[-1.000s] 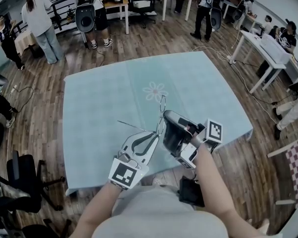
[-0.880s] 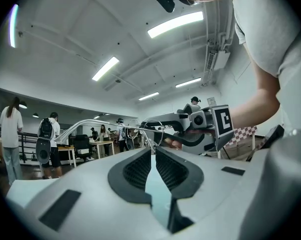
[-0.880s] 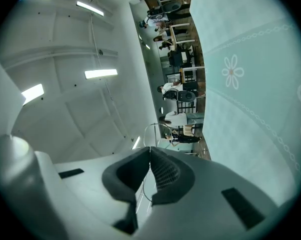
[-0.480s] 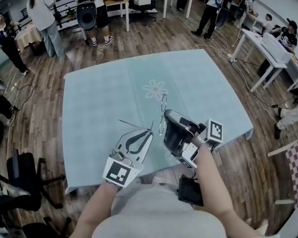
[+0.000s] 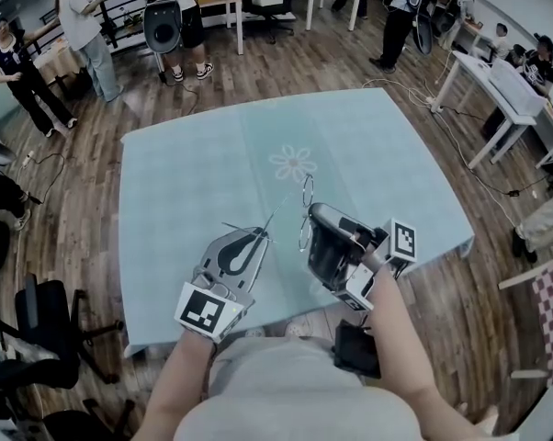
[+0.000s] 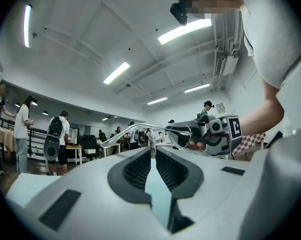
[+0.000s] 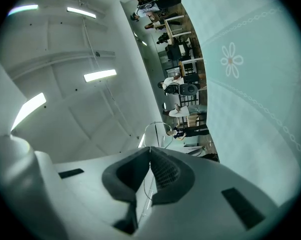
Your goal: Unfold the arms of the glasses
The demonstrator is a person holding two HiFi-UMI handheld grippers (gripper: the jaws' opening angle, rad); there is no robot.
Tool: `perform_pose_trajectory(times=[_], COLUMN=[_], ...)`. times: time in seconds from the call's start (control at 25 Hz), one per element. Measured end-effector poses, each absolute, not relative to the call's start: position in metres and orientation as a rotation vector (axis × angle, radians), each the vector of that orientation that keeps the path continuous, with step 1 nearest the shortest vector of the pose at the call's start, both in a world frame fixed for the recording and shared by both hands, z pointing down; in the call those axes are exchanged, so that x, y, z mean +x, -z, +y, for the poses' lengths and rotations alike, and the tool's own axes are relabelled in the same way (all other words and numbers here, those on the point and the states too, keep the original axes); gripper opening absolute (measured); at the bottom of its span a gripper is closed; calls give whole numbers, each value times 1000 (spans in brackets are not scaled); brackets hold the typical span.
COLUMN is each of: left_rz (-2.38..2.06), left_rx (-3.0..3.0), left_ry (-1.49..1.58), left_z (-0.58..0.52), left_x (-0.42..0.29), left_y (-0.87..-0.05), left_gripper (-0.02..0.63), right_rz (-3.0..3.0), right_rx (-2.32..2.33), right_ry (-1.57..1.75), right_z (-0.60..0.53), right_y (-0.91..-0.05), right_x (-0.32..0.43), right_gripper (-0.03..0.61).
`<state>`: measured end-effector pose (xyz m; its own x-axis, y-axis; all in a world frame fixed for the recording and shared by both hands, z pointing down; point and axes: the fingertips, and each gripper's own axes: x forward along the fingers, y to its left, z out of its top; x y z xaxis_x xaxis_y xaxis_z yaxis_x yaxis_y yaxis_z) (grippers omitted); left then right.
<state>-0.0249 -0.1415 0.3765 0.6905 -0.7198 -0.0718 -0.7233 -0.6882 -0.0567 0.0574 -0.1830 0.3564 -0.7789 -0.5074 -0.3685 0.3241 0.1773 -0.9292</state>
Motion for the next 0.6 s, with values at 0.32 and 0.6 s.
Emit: perform_pose_trajectory(times=[0.32,0.6], left_rz=[1238,1166], left_rx=[-2798,-2815], left_ry=[-106,-114], left_z=[-153,-156], left_x=[-40,-45], left_y=[-372,-371], left_gripper=[37,37], right_rz=[1811,1782], right_rx=[-114,-48], right_ry=[1689,1709], right_z=[-181,-179], right_y=[-356,-357], right_x=[56,55], right_gripper=[12,12])
